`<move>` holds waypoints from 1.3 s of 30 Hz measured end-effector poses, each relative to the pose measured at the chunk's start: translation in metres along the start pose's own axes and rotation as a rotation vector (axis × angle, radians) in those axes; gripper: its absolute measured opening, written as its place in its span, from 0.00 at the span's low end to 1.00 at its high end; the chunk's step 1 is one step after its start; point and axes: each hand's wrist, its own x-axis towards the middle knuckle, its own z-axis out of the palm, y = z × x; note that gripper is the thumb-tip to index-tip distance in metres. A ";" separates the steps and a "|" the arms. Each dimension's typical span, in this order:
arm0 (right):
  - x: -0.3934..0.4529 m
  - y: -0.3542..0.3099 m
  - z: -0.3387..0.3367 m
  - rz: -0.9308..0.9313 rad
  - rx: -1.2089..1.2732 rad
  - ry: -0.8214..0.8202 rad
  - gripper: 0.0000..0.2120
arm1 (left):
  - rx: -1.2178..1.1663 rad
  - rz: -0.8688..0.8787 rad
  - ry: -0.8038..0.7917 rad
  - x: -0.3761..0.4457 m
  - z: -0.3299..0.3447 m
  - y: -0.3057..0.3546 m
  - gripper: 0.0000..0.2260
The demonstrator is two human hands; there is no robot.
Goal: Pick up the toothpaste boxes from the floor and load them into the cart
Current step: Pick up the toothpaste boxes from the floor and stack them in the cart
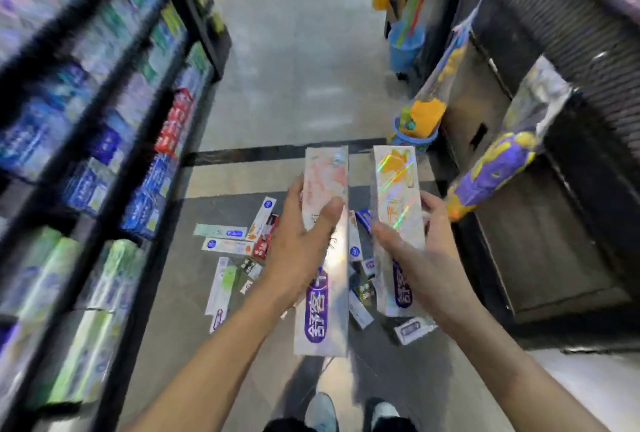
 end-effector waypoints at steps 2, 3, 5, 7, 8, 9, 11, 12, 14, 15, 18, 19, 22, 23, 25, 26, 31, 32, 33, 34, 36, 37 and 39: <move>-0.010 -0.079 -0.006 -0.062 0.032 -0.007 0.29 | -0.054 0.008 0.035 -0.015 -0.021 0.073 0.23; -0.014 -0.115 -0.009 -0.095 0.051 -0.009 0.30 | -0.074 0.017 0.046 -0.020 -0.031 0.107 0.23; -0.024 -0.183 -0.017 -0.130 0.102 -0.021 0.29 | -0.111 0.045 0.070 -0.031 -0.047 0.172 0.24; -0.035 -0.238 -0.024 -0.161 0.106 -0.060 0.26 | -0.164 0.086 0.104 -0.043 -0.058 0.227 0.23; -0.040 -0.263 -0.028 -0.180 0.101 -0.069 0.25 | -0.185 0.111 0.117 -0.047 -0.062 0.251 0.22; -0.043 -0.286 -0.031 -0.188 0.096 -0.070 0.24 | -0.199 0.134 0.128 -0.051 -0.064 0.274 0.23; -0.048 -0.321 -0.039 -0.212 0.092 -0.071 0.23 | -0.206 0.172 0.152 -0.059 -0.068 0.309 0.24; -0.052 -0.334 -0.043 -0.231 0.097 -0.070 0.23 | -0.206 0.192 0.155 -0.062 -0.069 0.321 0.24; -0.057 -0.357 -0.051 -0.270 0.090 -0.057 0.22 | -0.196 0.233 0.157 -0.068 -0.072 0.342 0.21; -0.057 -0.367 -0.054 -0.289 0.078 -0.046 0.23 | -0.187 0.256 0.161 -0.070 -0.073 0.352 0.20; -0.064 -0.391 -0.062 -0.331 0.071 -0.015 0.25 | -0.224 0.302 0.149 -0.072 -0.075 0.373 0.22; -0.066 -0.397 -0.063 -0.346 0.072 -0.002 0.25 | -0.244 0.314 0.137 -0.073 -0.076 0.380 0.22; -0.075 -0.413 -0.062 -0.372 0.075 0.046 0.24 | -0.252 0.368 0.095 -0.074 -0.080 0.395 0.22; -0.077 -0.417 -0.063 -0.387 0.078 0.076 0.23 | -0.253 0.391 0.067 -0.073 -0.082 0.400 0.23; -0.087 -0.425 -0.065 -0.400 0.066 0.158 0.23 | -0.263 0.424 -0.014 -0.073 -0.082 0.409 0.24; -0.093 -0.430 -0.066 -0.394 0.065 0.200 0.23 | -0.278 0.435 -0.062 -0.072 -0.082 0.413 0.25; -0.138 -0.439 -0.080 -0.369 0.045 0.429 0.24 | -0.382 0.470 -0.340 -0.085 -0.065 0.436 0.27; -0.150 -0.439 -0.084 -0.358 0.052 0.483 0.24 | -0.392 0.479 -0.403 -0.092 -0.057 0.439 0.28; -0.164 -0.437 -0.088 -0.352 0.049 0.545 0.24 | -0.402 0.488 -0.468 -0.101 -0.050 0.442 0.29; -0.179 -0.436 -0.092 -0.347 0.036 0.612 0.25 | -0.408 0.498 -0.533 -0.110 -0.042 0.443 0.30; -0.212 -0.431 -0.102 -0.324 -0.001 0.747 0.28 | -0.407 0.506 -0.668 -0.133 -0.023 0.443 0.29; -0.230 -0.427 -0.108 -0.309 -0.008 0.810 0.29 | -0.407 0.497 -0.744 -0.147 -0.012 0.441 0.30; -0.269 -0.418 -0.118 -0.279 -0.012 0.935 0.26 | -0.392 0.490 -0.885 -0.178 0.008 0.438 0.32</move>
